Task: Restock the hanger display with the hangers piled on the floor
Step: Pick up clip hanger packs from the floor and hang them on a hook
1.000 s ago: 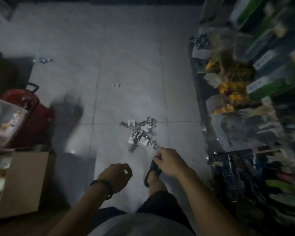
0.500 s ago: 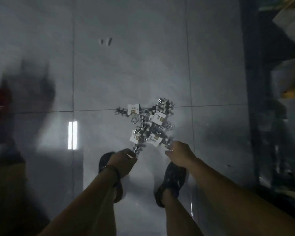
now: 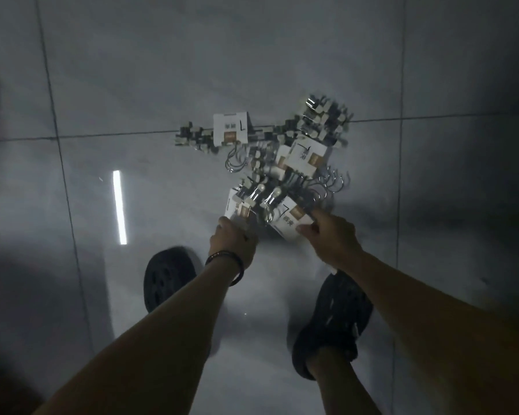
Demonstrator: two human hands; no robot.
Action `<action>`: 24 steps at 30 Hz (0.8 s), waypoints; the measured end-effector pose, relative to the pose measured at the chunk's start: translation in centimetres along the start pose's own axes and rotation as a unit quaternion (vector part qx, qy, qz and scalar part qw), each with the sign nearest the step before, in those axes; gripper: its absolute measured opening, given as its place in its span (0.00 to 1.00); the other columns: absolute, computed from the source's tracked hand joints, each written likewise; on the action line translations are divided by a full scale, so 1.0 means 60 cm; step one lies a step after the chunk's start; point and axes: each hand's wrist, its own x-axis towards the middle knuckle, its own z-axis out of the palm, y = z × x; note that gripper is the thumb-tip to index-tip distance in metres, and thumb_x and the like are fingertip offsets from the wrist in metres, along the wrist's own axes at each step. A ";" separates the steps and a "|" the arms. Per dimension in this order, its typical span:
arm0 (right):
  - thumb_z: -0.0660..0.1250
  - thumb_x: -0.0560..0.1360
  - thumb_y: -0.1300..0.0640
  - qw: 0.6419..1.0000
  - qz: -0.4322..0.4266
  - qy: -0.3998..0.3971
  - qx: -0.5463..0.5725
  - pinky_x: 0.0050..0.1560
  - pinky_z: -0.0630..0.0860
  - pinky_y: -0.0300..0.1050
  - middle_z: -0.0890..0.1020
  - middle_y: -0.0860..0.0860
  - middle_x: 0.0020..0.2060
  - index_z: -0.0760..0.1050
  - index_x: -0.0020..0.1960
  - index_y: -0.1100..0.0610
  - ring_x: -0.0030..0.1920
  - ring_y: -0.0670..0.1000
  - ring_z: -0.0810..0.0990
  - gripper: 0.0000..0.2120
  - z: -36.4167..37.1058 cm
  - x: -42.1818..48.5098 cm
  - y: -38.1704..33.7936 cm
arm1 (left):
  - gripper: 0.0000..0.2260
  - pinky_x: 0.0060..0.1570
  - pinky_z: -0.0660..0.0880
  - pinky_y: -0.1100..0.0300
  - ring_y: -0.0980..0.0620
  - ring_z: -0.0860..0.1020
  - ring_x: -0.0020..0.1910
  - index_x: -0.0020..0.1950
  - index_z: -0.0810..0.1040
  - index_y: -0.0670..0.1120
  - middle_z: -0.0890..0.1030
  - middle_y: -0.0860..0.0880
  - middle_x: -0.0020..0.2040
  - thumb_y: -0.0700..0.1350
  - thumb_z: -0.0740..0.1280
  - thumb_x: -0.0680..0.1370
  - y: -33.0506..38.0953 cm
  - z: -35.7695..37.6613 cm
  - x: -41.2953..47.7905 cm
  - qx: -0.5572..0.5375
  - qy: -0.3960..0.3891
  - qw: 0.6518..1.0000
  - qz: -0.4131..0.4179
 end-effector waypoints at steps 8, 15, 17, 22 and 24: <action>0.73 0.78 0.49 0.989 -0.082 0.110 -0.051 0.28 0.64 0.24 0.88 0.53 0.48 0.82 0.53 0.56 0.41 0.50 0.85 0.11 -0.115 -0.132 -0.018 | 0.32 0.47 0.85 0.46 0.42 0.85 0.45 0.65 0.66 0.46 0.84 0.42 0.51 0.62 0.73 0.70 -0.009 0.005 -0.050 -0.122 -0.080 0.987 -0.072; 0.72 0.77 0.46 0.984 -0.073 0.162 -0.003 0.26 0.77 0.39 0.88 0.48 0.41 0.84 0.47 0.54 0.37 0.48 0.86 0.11 -0.138 -0.145 -0.009 | 0.31 0.33 0.73 0.54 0.50 0.70 0.34 0.68 0.75 0.49 0.72 0.48 0.40 0.60 0.78 0.70 -0.006 -0.024 -0.104 -0.331 -0.218 0.917 -0.053; 0.71 0.78 0.47 0.982 -0.077 0.173 0.016 0.26 0.78 0.42 0.88 0.48 0.40 0.85 0.48 0.55 0.36 0.47 0.85 0.11 -0.129 -0.139 -0.011 | 0.36 0.40 0.76 0.53 0.51 0.69 0.37 0.67 0.76 0.50 0.70 0.50 0.40 0.71 0.71 0.66 -0.006 -0.036 -0.114 -0.363 -0.229 0.902 -0.045; 0.67 0.79 0.42 0.967 0.033 0.250 0.034 0.28 0.70 0.39 0.80 0.44 0.29 0.85 0.44 0.53 0.29 0.46 0.78 0.17 -0.140 -0.138 -0.012 | 0.33 0.33 0.59 0.59 0.54 0.61 0.30 0.64 0.77 0.49 0.67 0.52 0.33 0.74 0.52 0.79 -0.010 -0.066 -0.135 -0.389 -0.135 0.907 -0.093; 0.66 0.80 0.41 0.953 0.071 0.286 0.072 0.30 0.74 0.43 0.80 0.46 0.29 0.86 0.46 0.54 0.29 0.48 0.78 0.18 -0.158 -0.140 -0.013 | 0.26 0.33 0.57 0.59 0.54 0.60 0.32 0.62 0.75 0.49 0.68 0.50 0.36 0.66 0.49 0.84 -0.007 -0.082 -0.146 -0.351 -0.114 0.923 -0.107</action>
